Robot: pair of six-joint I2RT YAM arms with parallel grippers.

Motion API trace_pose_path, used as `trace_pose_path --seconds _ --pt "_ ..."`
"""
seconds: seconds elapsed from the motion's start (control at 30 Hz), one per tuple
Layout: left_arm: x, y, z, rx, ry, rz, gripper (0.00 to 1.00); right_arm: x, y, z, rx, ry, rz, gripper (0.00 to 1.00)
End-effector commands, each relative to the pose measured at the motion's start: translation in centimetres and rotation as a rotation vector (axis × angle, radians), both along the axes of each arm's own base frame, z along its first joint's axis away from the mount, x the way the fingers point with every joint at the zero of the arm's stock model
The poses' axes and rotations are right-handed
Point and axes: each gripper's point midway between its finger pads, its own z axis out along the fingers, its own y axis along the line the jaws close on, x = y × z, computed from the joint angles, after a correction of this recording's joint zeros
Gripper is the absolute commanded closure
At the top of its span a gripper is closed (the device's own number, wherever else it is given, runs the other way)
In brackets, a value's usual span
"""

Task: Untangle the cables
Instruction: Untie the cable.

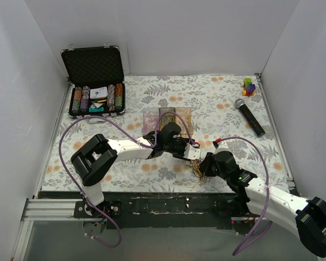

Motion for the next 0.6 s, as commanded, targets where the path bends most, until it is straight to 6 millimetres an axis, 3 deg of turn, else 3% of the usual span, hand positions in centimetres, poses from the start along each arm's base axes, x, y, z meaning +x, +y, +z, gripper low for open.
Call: trace_pose_path --seconds 0.0,0.2,0.33,0.47,0.57 --pt "-0.6 -0.1 -1.0 0.048 0.002 -0.052 0.59 -1.2 -0.7 -1.3 -0.048 0.042 0.035 0.75" --pt "0.7 -0.9 -1.4 0.057 -0.059 -0.055 0.63 -1.3 -0.5 -1.2 -0.043 0.041 0.049 0.75" --pt "1.3 -1.1 -0.8 0.044 -0.084 -0.040 0.72 -1.4 -0.5 -1.2 -0.046 0.043 0.050 0.75" --pt "0.9 -0.5 0.3 0.050 -0.072 -0.035 0.71 -1.3 -0.6 -1.2 -0.048 0.039 0.043 0.75" --pt "-0.3 0.5 0.9 0.080 -0.022 -0.041 0.65 -1.2 -0.7 -1.1 -0.051 0.037 0.038 0.75"
